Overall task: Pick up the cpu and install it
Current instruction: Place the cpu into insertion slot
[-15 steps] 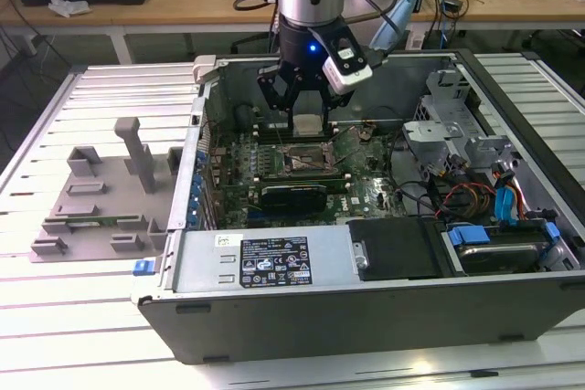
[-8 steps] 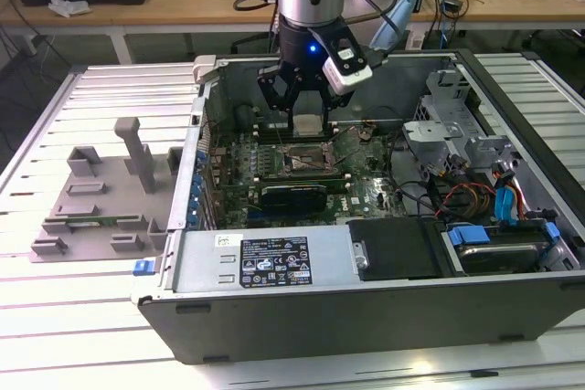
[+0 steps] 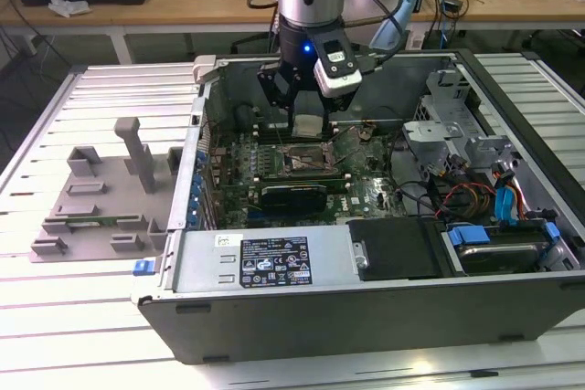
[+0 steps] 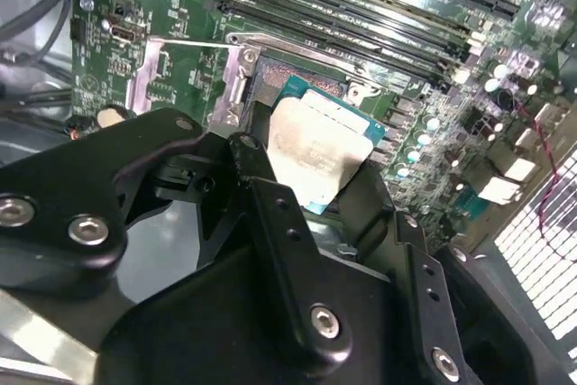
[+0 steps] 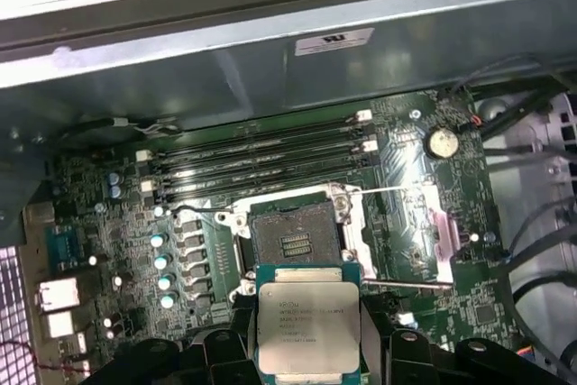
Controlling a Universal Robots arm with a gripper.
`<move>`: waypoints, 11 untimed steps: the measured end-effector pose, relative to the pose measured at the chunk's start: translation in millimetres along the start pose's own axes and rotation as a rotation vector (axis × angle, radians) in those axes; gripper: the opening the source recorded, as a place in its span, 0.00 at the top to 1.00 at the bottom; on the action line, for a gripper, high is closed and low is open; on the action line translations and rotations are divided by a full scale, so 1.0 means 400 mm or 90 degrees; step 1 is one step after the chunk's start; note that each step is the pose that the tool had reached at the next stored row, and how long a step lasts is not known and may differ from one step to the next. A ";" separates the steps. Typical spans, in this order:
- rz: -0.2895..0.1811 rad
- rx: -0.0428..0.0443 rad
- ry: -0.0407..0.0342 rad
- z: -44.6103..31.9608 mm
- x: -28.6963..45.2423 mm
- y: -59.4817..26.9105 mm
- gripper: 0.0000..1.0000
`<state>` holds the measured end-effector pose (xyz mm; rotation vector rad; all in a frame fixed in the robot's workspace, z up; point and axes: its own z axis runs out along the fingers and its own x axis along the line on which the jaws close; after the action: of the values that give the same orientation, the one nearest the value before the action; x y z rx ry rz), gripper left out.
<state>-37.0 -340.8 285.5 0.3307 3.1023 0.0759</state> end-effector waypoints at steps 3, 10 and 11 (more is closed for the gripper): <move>0.039 0.0006 -0.0020 0.000 0.000 0.000 0.45; 0.117 0.0021 -0.0059 0.001 0.000 0.000 0.45; 0.125 0.0022 -0.0064 0.001 0.000 0.000 0.45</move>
<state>-37.0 -340.8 285.2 0.6333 3.0501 0.0715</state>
